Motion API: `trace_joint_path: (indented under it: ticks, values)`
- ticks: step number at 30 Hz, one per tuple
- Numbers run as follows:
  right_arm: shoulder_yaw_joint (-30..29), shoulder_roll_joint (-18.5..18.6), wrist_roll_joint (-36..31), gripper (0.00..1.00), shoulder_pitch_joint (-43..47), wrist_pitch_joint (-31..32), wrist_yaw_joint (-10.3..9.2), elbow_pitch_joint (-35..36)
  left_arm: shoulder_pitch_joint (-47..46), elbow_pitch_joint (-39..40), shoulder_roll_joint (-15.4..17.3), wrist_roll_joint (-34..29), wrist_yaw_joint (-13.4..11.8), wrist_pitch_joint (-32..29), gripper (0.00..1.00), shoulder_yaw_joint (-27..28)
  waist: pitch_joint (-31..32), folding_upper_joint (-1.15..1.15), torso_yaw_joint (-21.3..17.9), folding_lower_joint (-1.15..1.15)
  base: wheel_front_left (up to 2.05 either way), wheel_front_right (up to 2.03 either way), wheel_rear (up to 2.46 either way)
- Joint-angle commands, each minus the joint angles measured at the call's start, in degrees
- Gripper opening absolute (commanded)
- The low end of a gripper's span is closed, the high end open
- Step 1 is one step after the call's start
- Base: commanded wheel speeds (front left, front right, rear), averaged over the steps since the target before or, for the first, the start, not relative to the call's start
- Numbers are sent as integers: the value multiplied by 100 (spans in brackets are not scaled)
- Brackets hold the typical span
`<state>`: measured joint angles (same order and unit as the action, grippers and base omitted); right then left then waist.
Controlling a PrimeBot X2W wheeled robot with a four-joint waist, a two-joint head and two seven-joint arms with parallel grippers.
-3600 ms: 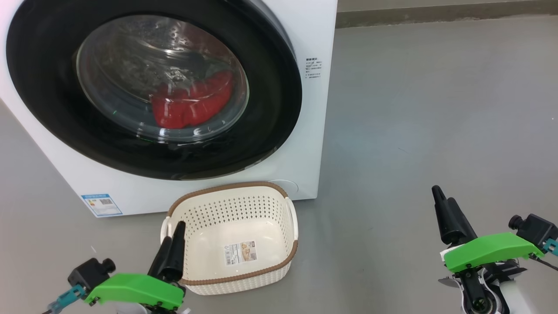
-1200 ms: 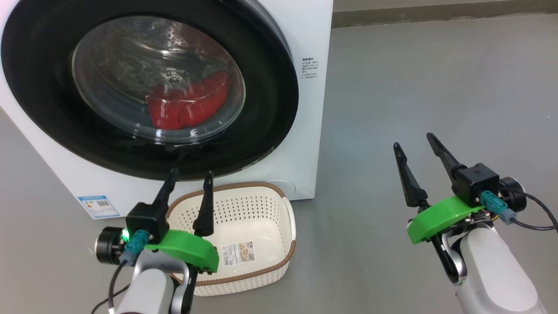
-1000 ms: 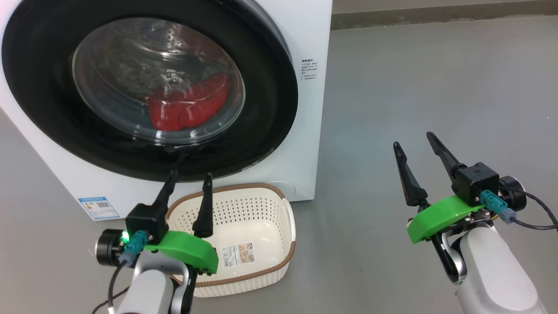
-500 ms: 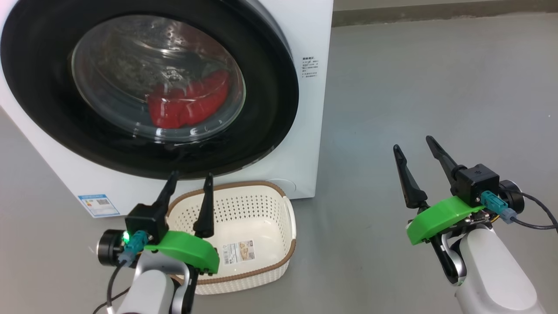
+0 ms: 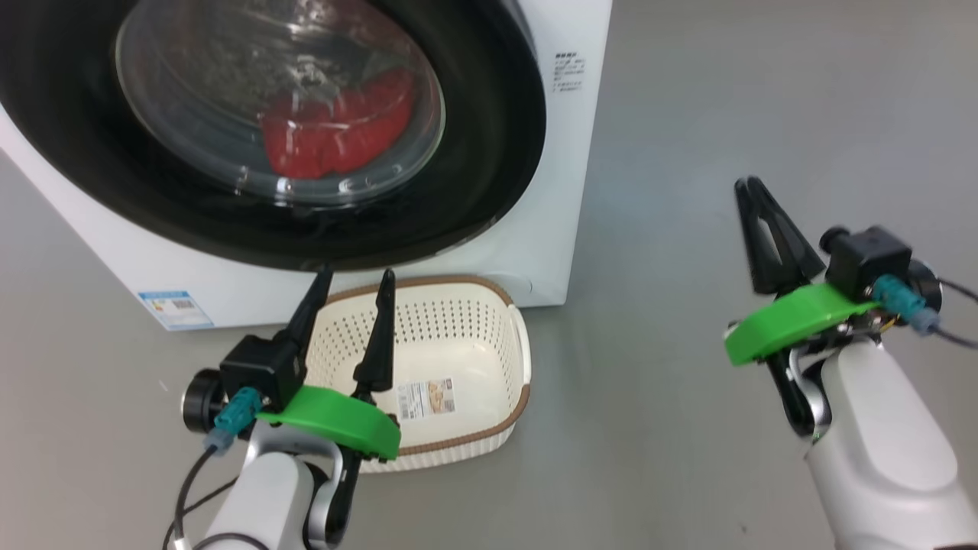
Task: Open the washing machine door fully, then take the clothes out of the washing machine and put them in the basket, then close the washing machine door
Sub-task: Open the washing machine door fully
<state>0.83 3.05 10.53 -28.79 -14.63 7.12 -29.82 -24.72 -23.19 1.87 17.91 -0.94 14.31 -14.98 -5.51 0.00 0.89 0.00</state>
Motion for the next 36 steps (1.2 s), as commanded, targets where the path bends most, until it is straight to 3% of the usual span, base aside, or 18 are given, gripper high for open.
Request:
trace_joint_path:
  ticks: [1, 5, 10, 18, 23, 36]
  values:
    - [95, -17, 91, 0, -250, -37, 36, 112, -220, 190, 101, 1, 36, 69, 100, 149, -168, 0, 82, 0, 0, 0, 0]
    - [189, -17, 808, 0, -596, -37, 36, -23, -264, 364, 101, -20, 80, 69, 100, 166, -420, 0, 140, 0, 0, 0, 0]
    - [476, -17, 2344, 0, -1109, -37, 36, -255, -344, 552, 101, 25, 160, 69, 100, 172, -756, 0, 187, 0, 0, 0, 0]
    - [874, -17, 3670, 0, -1807, 90, 36, -412, -478, 926, 101, -98, 206, 69, 100, 206, -1240, 0, 223, 0, 0, 0, 0]
    - [1057, -1, 4594, 0, -2100, 584, 36, -199, -527, 1181, 100, -197, 224, 69, 100, 190, -1524, 0, 269, 0, 0, 0, 0]
    - [1116, 504, 6436, 0, -2816, 2109, 36, 235, -624, 1773, 101, -362, 278, 69, 100, 278, -2237, 0, 539, 0, 0, 0, 0]
